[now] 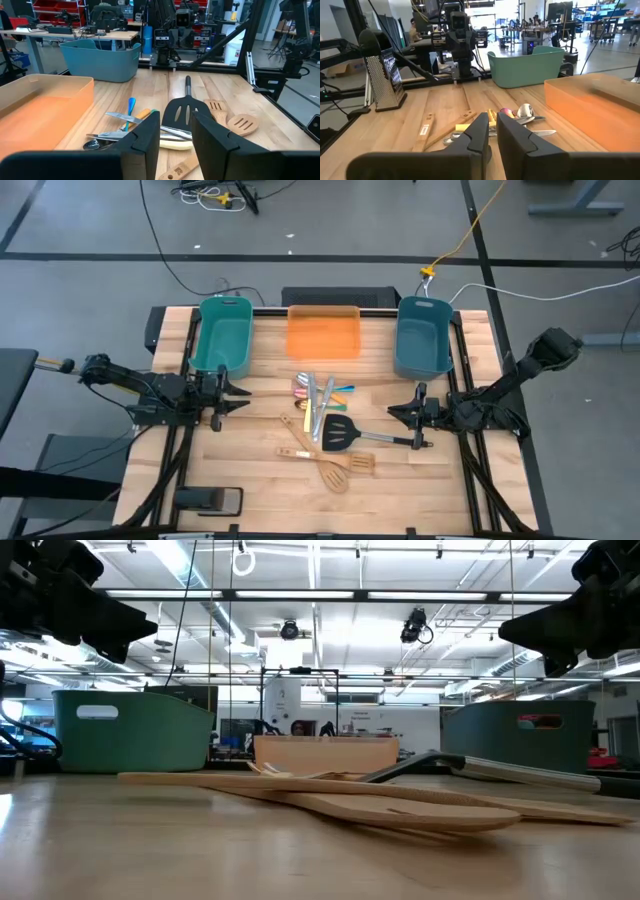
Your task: Pick & Place Kitchen Items
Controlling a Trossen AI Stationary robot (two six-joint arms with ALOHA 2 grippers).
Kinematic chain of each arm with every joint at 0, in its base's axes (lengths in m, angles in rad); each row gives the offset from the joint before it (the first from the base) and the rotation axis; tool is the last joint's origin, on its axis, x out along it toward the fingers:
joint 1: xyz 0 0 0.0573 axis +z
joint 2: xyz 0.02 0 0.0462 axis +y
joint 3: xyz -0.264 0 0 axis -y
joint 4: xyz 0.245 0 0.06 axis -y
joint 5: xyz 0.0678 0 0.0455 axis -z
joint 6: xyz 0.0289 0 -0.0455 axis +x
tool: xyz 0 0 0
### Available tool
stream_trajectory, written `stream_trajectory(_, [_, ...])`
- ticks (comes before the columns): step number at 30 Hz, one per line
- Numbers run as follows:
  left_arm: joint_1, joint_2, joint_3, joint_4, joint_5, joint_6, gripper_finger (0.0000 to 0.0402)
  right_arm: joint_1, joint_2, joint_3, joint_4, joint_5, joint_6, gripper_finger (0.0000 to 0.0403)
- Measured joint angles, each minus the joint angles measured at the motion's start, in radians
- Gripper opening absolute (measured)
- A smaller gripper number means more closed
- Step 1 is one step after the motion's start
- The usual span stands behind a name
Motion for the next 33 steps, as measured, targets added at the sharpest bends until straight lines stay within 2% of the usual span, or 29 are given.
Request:
stream_trajectory(18, [0.000,0.000,0.000,0.000,0.000,0.000,0.0115,0.000,0.000,0.000,0.000,0.000,0.000,0.0049])
stream_trajectory(23, [0.001,0.004,0.008,-0.098,0.000,-0.006,0.0115,0.000,0.000,0.000,0.000,0.000,0.000,0.0049])
stream_trajectory(33, [0.002,0.034,0.006,-0.080,0.015,-0.030,0.0115,0.000,0.000,0.000,0.000,0.000,0.000,0.0049])
